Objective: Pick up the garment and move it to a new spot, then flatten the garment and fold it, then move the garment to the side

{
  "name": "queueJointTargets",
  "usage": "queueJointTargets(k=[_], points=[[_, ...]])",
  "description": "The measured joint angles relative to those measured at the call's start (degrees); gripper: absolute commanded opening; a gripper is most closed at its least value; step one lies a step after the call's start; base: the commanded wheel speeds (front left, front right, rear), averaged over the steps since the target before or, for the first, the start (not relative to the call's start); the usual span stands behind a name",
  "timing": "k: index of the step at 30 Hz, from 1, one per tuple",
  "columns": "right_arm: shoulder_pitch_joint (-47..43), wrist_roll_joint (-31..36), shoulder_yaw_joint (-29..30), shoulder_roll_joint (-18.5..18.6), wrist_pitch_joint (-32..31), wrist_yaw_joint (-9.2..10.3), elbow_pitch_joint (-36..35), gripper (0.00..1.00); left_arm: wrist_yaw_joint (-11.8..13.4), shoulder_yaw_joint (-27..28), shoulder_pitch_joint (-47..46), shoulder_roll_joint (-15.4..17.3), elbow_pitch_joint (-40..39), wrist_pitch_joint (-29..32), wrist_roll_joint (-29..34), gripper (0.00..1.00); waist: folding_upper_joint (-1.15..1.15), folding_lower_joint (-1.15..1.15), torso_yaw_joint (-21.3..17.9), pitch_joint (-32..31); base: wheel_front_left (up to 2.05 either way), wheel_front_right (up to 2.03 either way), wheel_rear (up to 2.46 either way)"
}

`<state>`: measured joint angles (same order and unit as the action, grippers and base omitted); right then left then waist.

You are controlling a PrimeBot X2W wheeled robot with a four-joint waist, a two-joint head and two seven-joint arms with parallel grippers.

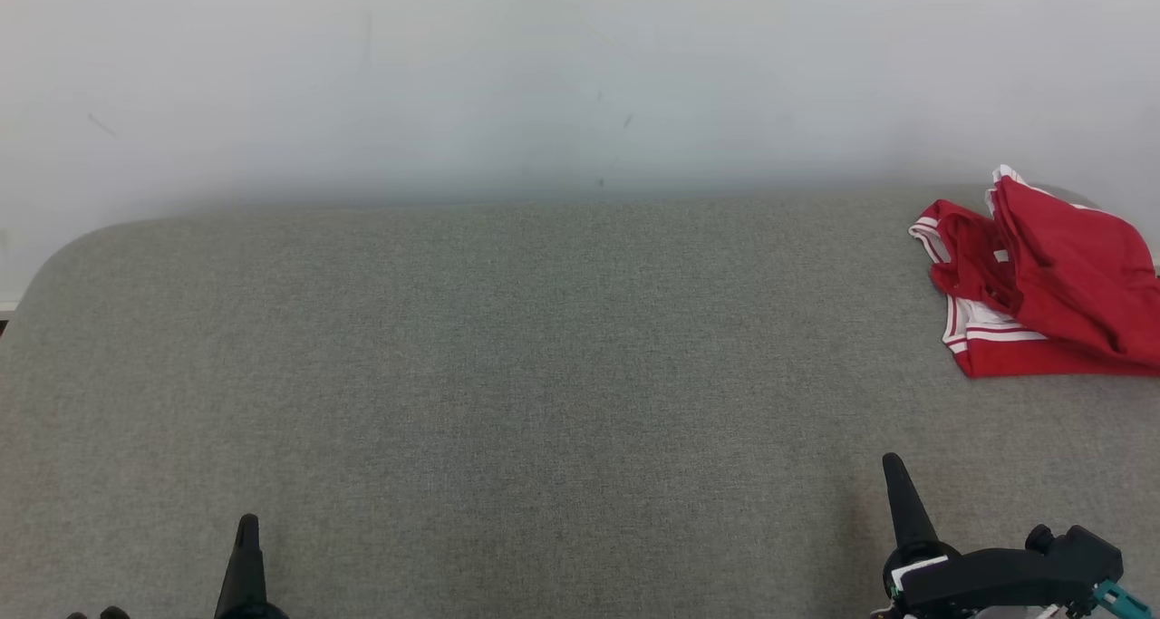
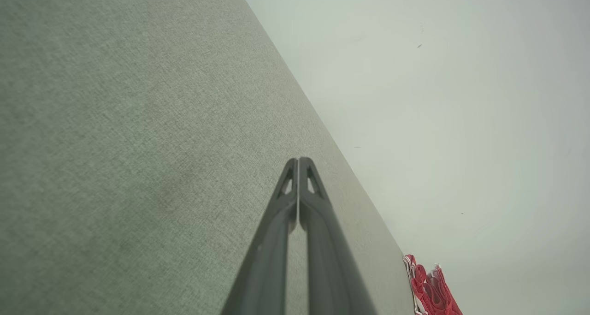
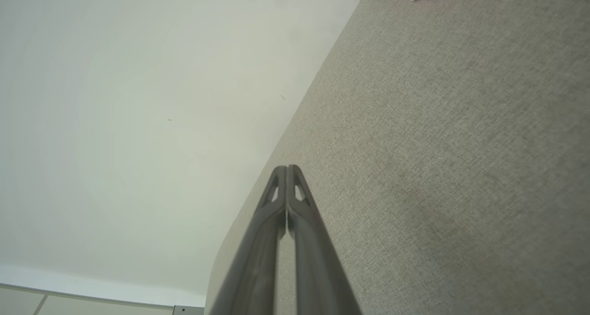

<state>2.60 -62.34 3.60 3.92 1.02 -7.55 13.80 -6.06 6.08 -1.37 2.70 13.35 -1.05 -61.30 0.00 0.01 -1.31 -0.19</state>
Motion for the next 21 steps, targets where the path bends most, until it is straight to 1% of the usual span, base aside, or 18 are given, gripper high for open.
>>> queueJointTargets(k=[9,21], points=[[0.6,-5.5,0.5,-0.1,-1.3,0.0,0.1,0.0,-0.4,0.1,-0.8,0.0,0.1,1.3,-5.8,0.0,0.0,0.0,0.2,0.1,0.0,0.0,0.0],[1.3,-11.2,1.1,-0.3,-2.7,0.0,0.1,0.0,-0.5,0.1,-1.6,0.0,0.2,2.9,-11.7,0.0,0.0,-0.01,0.4,0.1,0.0,0.0,0.0]])
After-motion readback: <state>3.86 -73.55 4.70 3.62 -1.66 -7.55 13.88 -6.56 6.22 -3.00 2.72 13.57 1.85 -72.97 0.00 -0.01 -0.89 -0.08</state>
